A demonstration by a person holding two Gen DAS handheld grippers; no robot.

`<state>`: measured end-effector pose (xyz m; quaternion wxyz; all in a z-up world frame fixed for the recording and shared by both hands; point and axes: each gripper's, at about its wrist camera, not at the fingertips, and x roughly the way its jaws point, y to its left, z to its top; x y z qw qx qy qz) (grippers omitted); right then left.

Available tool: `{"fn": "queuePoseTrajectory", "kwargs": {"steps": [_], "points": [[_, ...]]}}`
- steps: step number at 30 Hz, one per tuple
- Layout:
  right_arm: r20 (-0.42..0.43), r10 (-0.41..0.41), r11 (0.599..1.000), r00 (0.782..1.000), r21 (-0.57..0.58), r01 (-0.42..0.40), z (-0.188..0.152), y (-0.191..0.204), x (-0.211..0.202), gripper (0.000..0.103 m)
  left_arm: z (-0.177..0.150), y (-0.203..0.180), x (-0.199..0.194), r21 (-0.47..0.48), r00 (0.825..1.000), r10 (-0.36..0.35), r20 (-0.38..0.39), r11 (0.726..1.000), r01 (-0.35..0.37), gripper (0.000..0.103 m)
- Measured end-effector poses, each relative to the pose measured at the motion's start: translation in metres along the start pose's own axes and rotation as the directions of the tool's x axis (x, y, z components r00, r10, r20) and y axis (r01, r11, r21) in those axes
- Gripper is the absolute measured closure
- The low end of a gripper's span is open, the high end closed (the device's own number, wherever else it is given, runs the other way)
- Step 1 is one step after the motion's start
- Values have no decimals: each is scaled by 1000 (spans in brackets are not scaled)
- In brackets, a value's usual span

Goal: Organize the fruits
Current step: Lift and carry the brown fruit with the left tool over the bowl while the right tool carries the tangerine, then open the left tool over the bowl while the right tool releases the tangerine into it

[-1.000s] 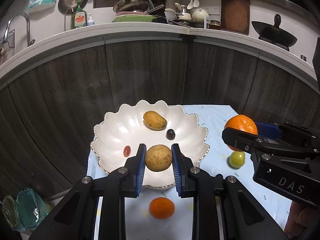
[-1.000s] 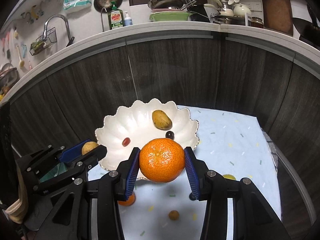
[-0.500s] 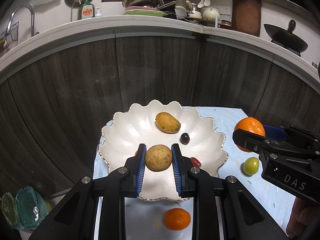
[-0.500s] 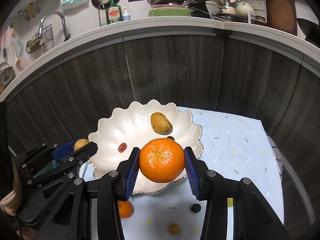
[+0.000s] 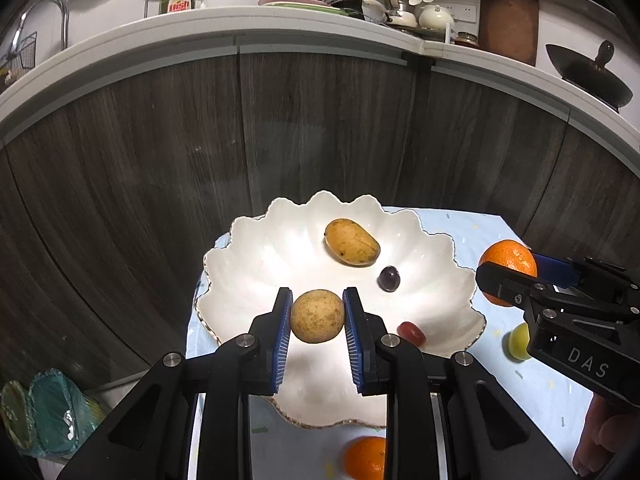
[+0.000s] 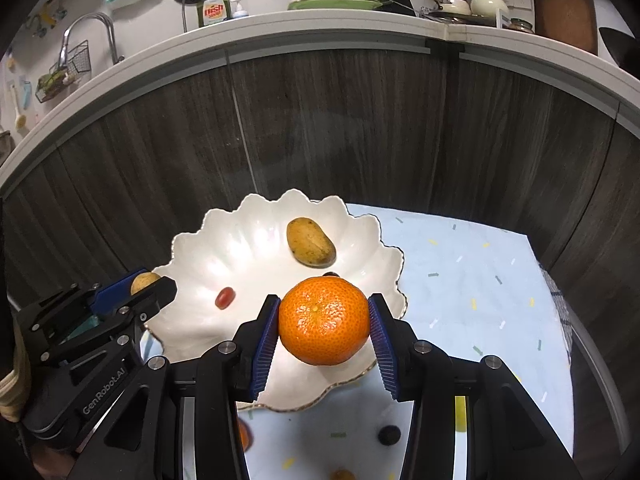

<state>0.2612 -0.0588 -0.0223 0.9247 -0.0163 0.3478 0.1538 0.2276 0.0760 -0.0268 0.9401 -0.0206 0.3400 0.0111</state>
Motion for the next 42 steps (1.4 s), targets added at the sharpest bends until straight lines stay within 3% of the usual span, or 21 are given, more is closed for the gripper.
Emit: {"fn": "queuePoseTrajectory", "kwargs": {"steps": [19, 20, 24, 28, 32, 42], "points": [[-87, -4, 1000, 996, 20, 6, -3, -9, 41, 58, -5, 5, 36, -25, 997, -4, -74, 1000, 2, 77], [-91, -5, 1000, 996, 19, 7, -3, -9, 42, 58, -6, 5, 36, -26, 997, -4, -80, 1000, 2, 75], [-109, -7, 1000, 994, 25, 10, -4, -10, 44, 57, -8, 6, 36, -35, 996, 1, -85, 999, -4, 50], [-125, -9, 999, 992, 36, 13, -5, -11, 45, 56, -8, 5, 33, -21, 996, 14, -84, 1000, -16, 48], [-93, -33, 999, 995, 34, 36, -3, -11, 36, 35, -6, 6, 27, -16, 997, 30, -70, 999, -31, 40], [-46, -43, 998, 998, 35, 44, 5, -8, 14, 29, -1, 4, 8, -18, 999, 34, -39, 999, -35, 27]]}}
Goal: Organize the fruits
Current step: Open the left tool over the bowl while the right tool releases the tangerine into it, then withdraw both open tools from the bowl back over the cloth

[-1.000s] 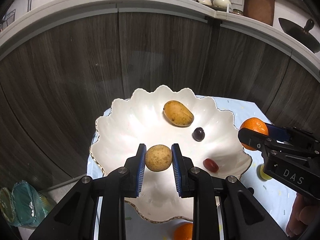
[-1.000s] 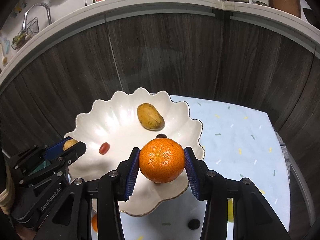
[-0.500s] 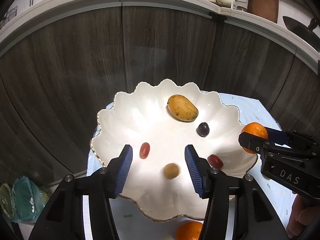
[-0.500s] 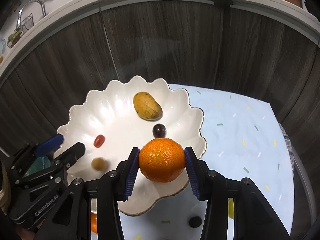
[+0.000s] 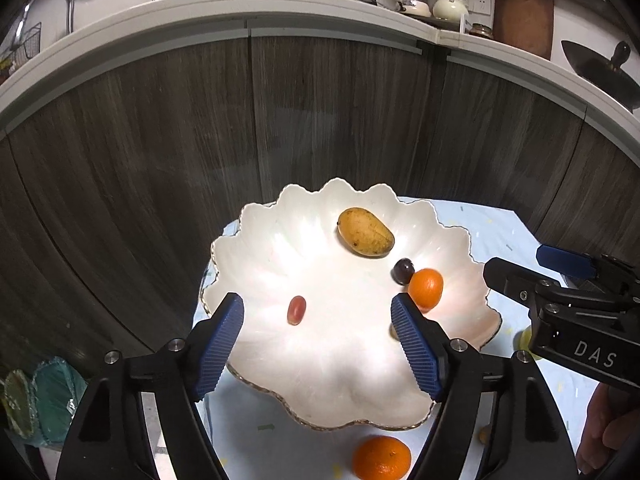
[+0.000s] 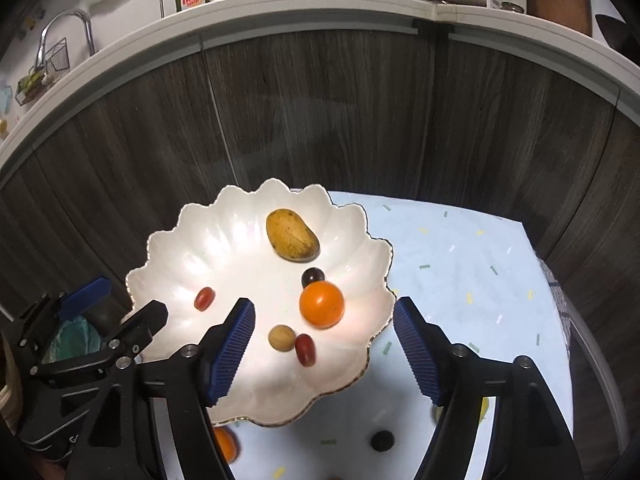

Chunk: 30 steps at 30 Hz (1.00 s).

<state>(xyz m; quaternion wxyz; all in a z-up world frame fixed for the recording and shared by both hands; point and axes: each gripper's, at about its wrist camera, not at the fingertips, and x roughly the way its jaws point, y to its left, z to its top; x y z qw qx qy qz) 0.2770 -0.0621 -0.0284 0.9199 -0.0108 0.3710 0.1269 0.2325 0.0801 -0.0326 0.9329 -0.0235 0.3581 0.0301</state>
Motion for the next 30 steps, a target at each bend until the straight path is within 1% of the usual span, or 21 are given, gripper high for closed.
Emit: {"fn": "queuePoseTrajectory", "kwargs": {"steps": [5, 10, 21, 30], "points": [[12, -5, 1000, 1000, 11, 5, 1, -1, -10, 28, 2, 0, -12, 1, 1000, 9, 19, 1000, -9, 21], [33, -11, 1000, 999, 14, 10, 1, -1, -22, 28, 5, -2, -26, -1, 999, 17, 37, 1000, -17, 21], [75, -28, 999, 997, 28, 26, -5, -13, -53, 28, 7, -12, -56, 6, 997, 29, 78, 1000, -30, 13], [109, -65, 997, 992, 43, 60, -14, -30, -78, 28, 4, -32, -73, 32, 995, 13, 95, 999, -16, 13]]}}
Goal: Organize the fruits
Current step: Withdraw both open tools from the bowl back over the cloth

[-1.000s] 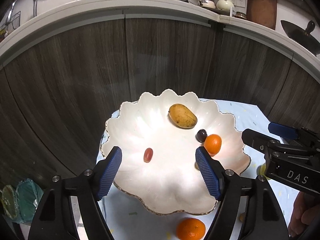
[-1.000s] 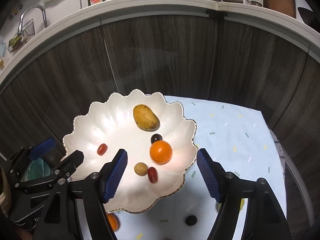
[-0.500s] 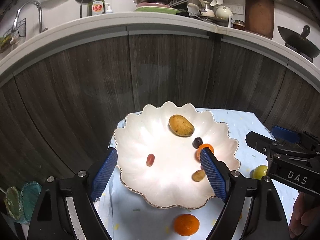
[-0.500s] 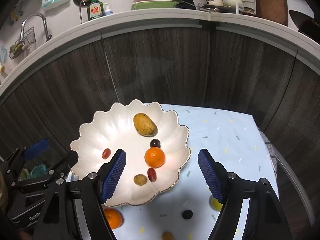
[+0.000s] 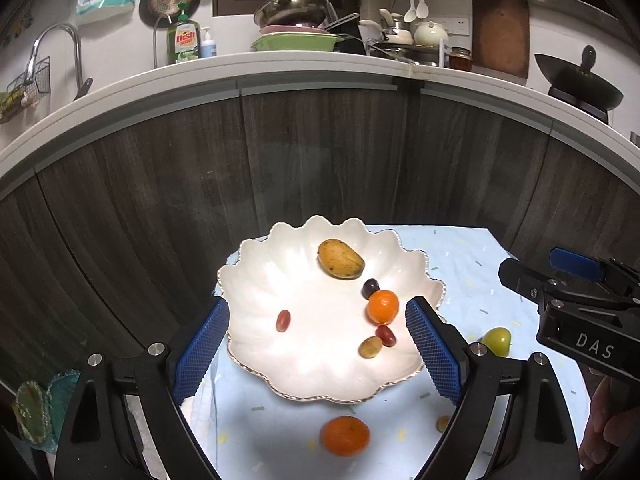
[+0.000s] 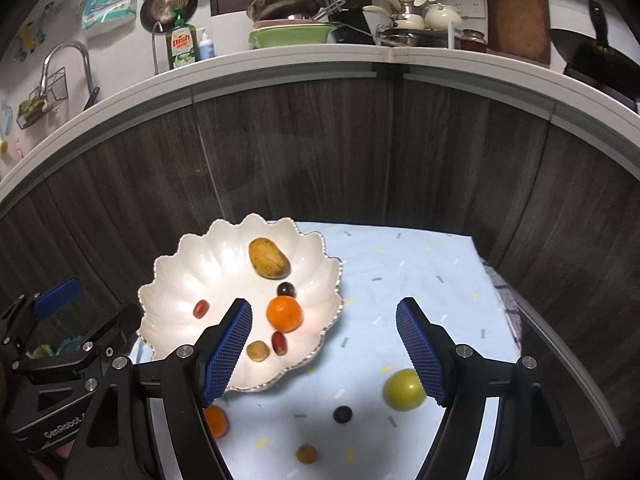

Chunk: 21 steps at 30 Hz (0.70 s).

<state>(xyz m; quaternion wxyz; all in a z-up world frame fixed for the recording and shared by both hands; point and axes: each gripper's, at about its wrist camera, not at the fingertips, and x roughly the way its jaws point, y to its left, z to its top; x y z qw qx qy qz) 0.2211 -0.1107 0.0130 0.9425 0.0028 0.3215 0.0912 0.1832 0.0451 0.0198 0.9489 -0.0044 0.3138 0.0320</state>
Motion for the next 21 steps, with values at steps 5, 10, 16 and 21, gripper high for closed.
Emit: {"fn": "queuePoseTrajectory", "kwargs": {"steps": [5, 10, 16, 21], "points": [[2, -8, 1000, 1000, 10, 8, -2, -7, -6, 28, -4, -9, -7, 7, 1000, -9, 0, 1000, 9, 13], [3, -9, 1000, 1000, 8, 9, -5, -11, -10, 28, -10, -15, -13, 14, 1000, -13, -4, 1000, 13, 13], [3, -10, 1000, 1000, 8, 10, -8, -12, -12, 28, -15, -19, -16, 21, 1000, -12, -10, 1000, 12, 13], [-6, -12, 1000, 1000, 7, 12, -20, -17, -15, 28, -20, -21, -17, 30, 1000, -12, -17, 999, 12, 13]]}}
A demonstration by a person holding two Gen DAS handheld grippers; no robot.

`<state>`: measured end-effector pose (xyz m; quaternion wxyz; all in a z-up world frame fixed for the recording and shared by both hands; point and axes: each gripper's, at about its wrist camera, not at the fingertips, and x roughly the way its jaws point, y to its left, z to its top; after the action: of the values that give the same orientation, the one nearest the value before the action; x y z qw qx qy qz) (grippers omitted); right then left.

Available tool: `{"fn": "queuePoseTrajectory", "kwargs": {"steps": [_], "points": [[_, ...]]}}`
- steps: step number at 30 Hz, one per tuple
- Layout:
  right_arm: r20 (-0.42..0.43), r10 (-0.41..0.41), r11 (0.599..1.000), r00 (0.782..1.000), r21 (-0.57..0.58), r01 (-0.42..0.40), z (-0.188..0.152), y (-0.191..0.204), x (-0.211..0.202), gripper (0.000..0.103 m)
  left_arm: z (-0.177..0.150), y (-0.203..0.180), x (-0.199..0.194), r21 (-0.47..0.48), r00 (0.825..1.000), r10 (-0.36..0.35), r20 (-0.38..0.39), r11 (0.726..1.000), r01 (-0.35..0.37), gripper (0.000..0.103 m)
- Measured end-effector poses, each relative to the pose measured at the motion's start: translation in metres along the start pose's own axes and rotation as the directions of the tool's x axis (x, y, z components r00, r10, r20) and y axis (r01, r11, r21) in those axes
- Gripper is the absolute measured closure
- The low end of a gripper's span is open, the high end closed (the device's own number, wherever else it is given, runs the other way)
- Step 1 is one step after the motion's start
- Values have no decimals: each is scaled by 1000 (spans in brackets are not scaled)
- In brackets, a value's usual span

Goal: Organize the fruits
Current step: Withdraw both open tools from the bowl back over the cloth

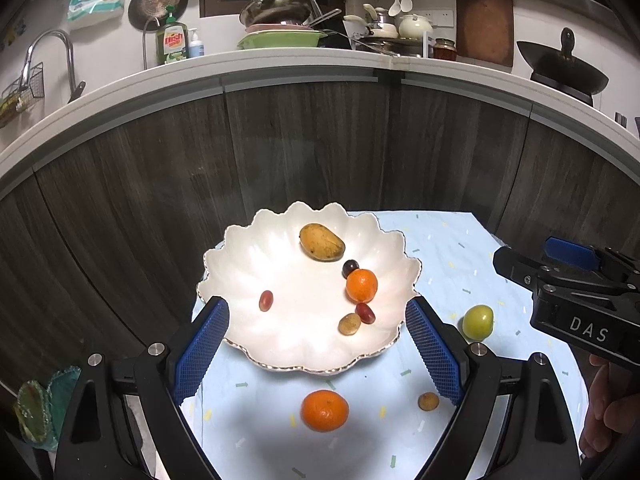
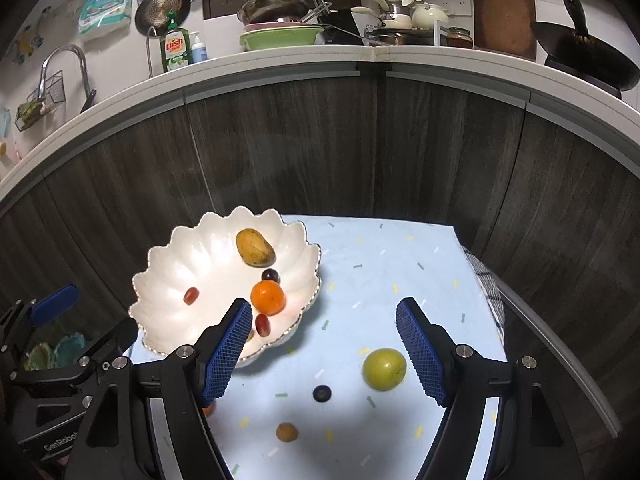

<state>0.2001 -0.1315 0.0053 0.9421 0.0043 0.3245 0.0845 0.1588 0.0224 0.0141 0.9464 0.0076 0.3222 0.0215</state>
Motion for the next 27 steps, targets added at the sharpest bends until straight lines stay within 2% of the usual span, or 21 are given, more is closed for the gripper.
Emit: {"fn": "queuePoseTrajectory", "kwargs": {"steps": [27], "points": [[-84, 6, 1000, 996, -28, -8, -39, 10, 28, 28, -46, 9, 19, -2, 996, 6, -87, 1000, -6, 13]]}}
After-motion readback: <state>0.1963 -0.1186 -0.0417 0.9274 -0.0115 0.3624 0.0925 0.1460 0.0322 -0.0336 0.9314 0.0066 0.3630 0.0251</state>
